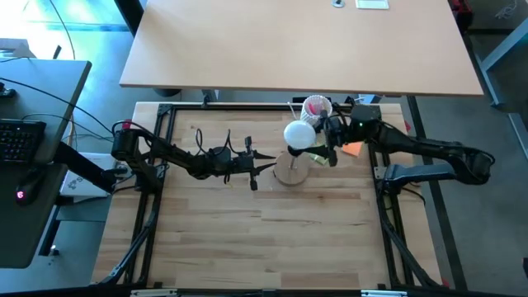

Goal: Screw lightbulb
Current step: Insert the lightbulb into the lamp socket

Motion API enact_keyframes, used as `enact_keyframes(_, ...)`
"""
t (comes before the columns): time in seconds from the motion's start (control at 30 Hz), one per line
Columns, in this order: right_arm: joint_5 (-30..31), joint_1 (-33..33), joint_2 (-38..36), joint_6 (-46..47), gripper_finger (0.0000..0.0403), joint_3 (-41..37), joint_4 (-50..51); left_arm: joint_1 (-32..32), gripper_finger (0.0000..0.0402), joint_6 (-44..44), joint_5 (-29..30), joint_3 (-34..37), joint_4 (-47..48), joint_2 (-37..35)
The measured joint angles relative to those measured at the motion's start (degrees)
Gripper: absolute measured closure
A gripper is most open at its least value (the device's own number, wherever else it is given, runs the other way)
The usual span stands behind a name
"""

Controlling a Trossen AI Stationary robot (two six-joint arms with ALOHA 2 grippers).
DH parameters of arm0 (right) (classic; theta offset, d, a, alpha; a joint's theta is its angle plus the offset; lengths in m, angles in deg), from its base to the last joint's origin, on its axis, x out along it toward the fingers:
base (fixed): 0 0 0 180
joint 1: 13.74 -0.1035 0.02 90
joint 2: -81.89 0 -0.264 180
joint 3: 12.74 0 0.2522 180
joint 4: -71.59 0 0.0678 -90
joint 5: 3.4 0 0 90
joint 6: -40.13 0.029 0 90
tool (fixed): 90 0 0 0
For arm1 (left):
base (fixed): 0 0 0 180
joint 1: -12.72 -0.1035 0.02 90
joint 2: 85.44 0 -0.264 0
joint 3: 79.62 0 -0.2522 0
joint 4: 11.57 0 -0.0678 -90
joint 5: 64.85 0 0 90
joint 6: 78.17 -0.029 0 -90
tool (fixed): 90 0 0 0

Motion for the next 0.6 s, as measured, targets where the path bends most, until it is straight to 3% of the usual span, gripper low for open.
enact_keyframes(0.4, -17.65, 5.07, 11.22, 3.77, 0.0124, 0.02, -13.98, -0.17, 0.0326, 1.07, -0.02, -0.02, 0.1, 0.0)
enact_keyframes(0.6, -21.83, 7.19, 14.13, 6.1, 0.0142, 0.02, -18.82, -0.17, 0.0326, 1.4, 0.0, -0.02, 0.36, 0.0)
